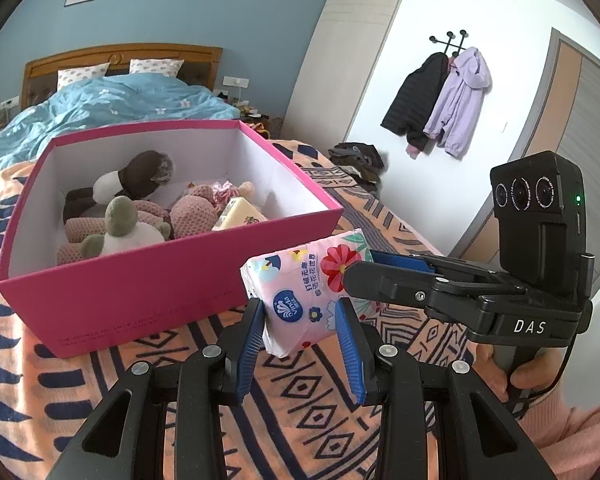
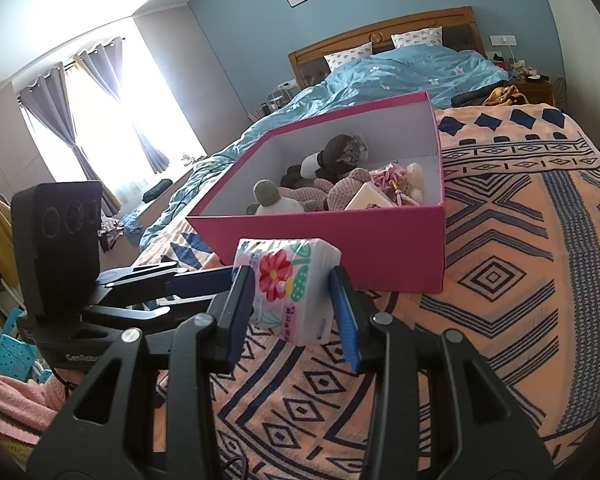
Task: Organize objects
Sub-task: 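Lift the pink flower pack with the right gripper, then carry the pink flower pack over the pink box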
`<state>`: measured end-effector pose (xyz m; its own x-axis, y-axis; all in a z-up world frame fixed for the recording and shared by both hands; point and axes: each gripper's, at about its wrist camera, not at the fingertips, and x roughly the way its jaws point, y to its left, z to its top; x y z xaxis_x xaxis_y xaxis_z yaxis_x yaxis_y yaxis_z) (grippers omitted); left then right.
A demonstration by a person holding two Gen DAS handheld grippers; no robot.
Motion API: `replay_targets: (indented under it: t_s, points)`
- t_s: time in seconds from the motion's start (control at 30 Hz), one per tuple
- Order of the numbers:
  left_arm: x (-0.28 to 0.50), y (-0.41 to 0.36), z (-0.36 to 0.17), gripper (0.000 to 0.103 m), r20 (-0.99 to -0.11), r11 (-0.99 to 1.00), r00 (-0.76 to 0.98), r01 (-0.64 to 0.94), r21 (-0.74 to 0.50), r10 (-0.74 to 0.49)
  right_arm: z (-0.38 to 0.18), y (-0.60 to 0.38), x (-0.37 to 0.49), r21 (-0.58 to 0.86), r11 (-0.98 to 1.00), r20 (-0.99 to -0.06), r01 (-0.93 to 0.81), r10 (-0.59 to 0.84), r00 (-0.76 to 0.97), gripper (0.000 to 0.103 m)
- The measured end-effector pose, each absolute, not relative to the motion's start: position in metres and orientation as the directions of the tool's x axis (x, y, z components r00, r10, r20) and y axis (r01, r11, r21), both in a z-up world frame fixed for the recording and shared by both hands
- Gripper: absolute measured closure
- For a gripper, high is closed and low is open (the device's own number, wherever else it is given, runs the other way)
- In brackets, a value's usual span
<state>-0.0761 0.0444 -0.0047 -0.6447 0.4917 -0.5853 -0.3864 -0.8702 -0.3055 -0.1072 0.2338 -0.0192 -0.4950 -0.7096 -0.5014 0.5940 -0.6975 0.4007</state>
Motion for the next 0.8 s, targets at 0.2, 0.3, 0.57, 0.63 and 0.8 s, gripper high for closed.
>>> replay_targets:
  t_s: [0.2,0.3,0.57,0.63,0.8]
  points:
    - [-0.079,0.045,-0.003,0.067,-0.583,-0.872,-0.650,-0.387,-0.299,0.488,-0.018,0.234,-0.110,0.399,-0.698,-0.497,0.595,-0.709,-0.500,0.061]
    - [-0.081,0.045,-0.002,0.067,-0.582,-0.873,-0.652,-0.387,-0.296,0.486,-0.018,0.235,-0.111,0.399,-0.698,-0.497,0.594,-0.709,-0.500,0.061]
    - [-0.085,0.045,-0.001,0.067,-0.582,-0.876,-0.655,-0.384,-0.293,0.482,-0.017,0.235,-0.115,0.397,-0.700,-0.496,0.594,-0.708,-0.503,0.061]
    - [-0.086,0.045,-0.001,0.067,-0.581,-0.876,-0.656,-0.384,-0.292,0.481,-0.016,0.235,-0.116,0.396,-0.700,-0.495,0.594,-0.708,-0.504,0.061]
    - [-0.088,0.044,0.001,0.067,-0.580,-0.878,-0.660,-0.382,-0.289,0.478,-0.014,0.234,-0.118,0.395,-0.698,-0.491,0.598,-0.710,-0.505,0.061]
